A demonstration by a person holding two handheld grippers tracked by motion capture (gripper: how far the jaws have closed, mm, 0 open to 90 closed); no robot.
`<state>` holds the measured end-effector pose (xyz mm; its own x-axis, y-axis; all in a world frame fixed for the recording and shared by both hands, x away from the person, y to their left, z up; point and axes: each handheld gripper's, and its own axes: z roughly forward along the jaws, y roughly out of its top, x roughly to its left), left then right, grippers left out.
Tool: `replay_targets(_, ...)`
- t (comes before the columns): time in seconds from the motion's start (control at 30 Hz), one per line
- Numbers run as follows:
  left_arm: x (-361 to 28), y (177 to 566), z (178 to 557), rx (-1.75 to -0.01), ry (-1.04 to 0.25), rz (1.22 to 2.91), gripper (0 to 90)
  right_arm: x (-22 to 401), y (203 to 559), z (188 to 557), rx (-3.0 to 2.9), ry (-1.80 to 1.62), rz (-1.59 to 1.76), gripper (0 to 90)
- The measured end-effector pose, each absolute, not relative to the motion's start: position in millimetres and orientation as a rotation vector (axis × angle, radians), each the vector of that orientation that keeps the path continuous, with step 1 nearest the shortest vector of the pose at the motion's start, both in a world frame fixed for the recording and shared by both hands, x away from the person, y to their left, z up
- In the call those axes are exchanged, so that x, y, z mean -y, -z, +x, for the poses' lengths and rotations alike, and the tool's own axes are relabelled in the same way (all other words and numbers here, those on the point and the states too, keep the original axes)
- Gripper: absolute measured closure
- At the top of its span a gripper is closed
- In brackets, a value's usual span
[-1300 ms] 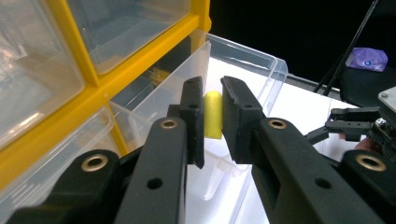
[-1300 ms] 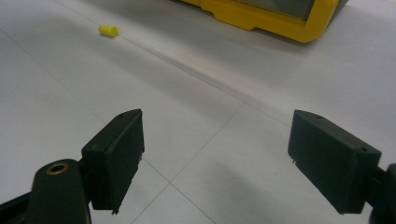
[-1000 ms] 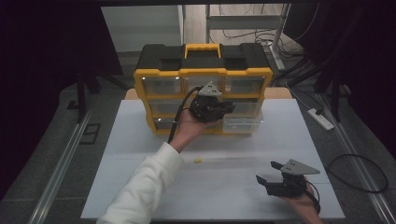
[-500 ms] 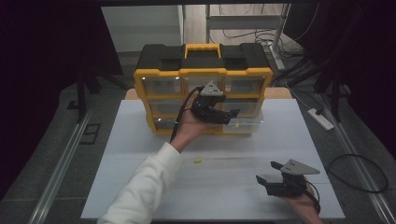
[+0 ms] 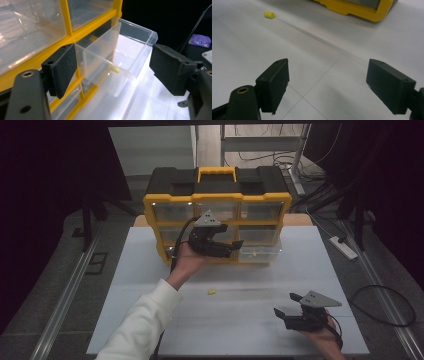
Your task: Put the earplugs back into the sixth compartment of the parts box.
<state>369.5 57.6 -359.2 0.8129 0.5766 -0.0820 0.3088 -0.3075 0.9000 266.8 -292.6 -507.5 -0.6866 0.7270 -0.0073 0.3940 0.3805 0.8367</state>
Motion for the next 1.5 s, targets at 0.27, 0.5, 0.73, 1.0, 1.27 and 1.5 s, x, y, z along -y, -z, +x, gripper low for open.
replay_targets(0.27, -68.8, 366.0, 357.8, -0.661, -0.309, 1.93, 21.6, 292.6, 507.3, 266.8, -2.269, -1.22, 0.971, 19.0)
replay_targets(0.5, -78.1, 375.8, 350.2, -0.667, -0.314, 1.951, 21.5, 292.7, 507.2, 266.8, -2.269, -1.221, 0.969, 19.1)
replay_targets(0.73, -85.8, 383.0, 345.5, -0.671, -0.306, 1.964, 21.4, 292.7, 507.1, 266.9, -2.269, -1.219, 0.969, 19.1)
replay_targets(1.0, -93.7, 395.7, 339.2, -0.685, -0.307, 1.998, 21.0, 292.4, 507.2, 266.8, -2.271, -1.218, 0.967, 19.1)
replay_targets(1.27, -97.3, 405.9, 332.7, -0.681, -0.296, 2.03, 20.4, 292.0, 507.3, 266.6, -2.271, -1.215, 0.963, 19.1)
replay_targets(1.5, -98.8, 419.8, 327.4, -0.692, -0.289, 2.072, 20.4, 292.0, 507.2, 266.5, -2.271, -1.214, 0.963, 19.1)
